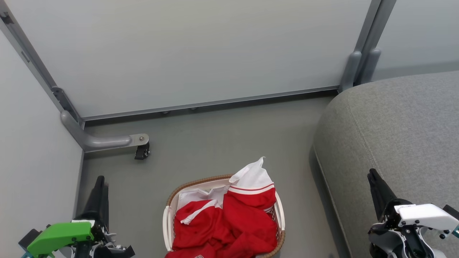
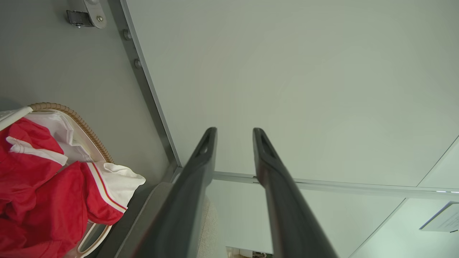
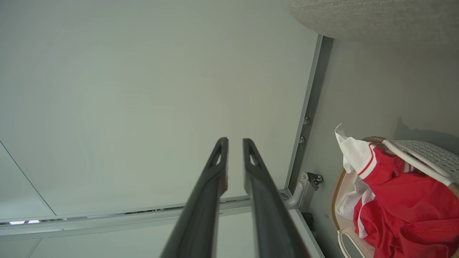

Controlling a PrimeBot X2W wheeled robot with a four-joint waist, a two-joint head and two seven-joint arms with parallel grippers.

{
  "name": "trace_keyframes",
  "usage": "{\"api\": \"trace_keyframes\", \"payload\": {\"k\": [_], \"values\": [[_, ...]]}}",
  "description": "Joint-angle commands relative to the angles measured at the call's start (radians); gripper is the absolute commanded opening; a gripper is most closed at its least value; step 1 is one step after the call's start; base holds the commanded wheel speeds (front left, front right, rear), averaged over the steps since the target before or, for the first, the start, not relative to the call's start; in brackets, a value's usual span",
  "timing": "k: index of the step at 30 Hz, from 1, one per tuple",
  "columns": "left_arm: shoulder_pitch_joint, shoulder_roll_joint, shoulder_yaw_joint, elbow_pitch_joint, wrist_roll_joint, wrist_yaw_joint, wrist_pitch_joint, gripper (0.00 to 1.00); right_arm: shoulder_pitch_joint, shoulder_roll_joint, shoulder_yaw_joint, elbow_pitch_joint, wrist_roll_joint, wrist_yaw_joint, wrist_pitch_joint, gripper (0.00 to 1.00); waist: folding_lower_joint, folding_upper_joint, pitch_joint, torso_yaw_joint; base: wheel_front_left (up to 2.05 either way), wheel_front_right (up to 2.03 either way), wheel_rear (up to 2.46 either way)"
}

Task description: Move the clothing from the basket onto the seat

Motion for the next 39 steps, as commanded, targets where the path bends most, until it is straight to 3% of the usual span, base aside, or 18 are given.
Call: {"api": "trace_keyframes", "payload": {"k": [1,8,21,39], "values": [[-0.012,0.004,-0.002,-0.006,0.007,0.000,-0.010,1.00,-0.011,-0.005,0.004,-0.015,-0.007,0.000,-0.006,1.00,0.0000,0.0000,0.000,0.000,0.00,0.00,0.00],[-0.021,0.018,-0.014,0.013,0.105,-0.001,-0.048,1.00,-0.017,-0.029,0.035,-0.016,-0.074,0.000,-0.048,1.00,0.0000,0.0000,0.001,0.001,0.00,0.00,0.00],[-0.016,0.016,-0.018,0.008,0.429,-0.001,-0.106,1.00,-0.035,-0.042,0.064,-0.031,-0.361,0.000,-0.107,1.00,0.0000,0.0000,0.006,0.004,0.00,0.00,0.00],[-0.014,0.032,-0.066,0.020,0.761,0.028,-0.174,1.00,-0.036,-0.059,0.109,-0.041,-0.677,0.000,-0.175,1.00,0.0000,0.0000,0.002,0.007,0.00,0.00,0.00]]}}
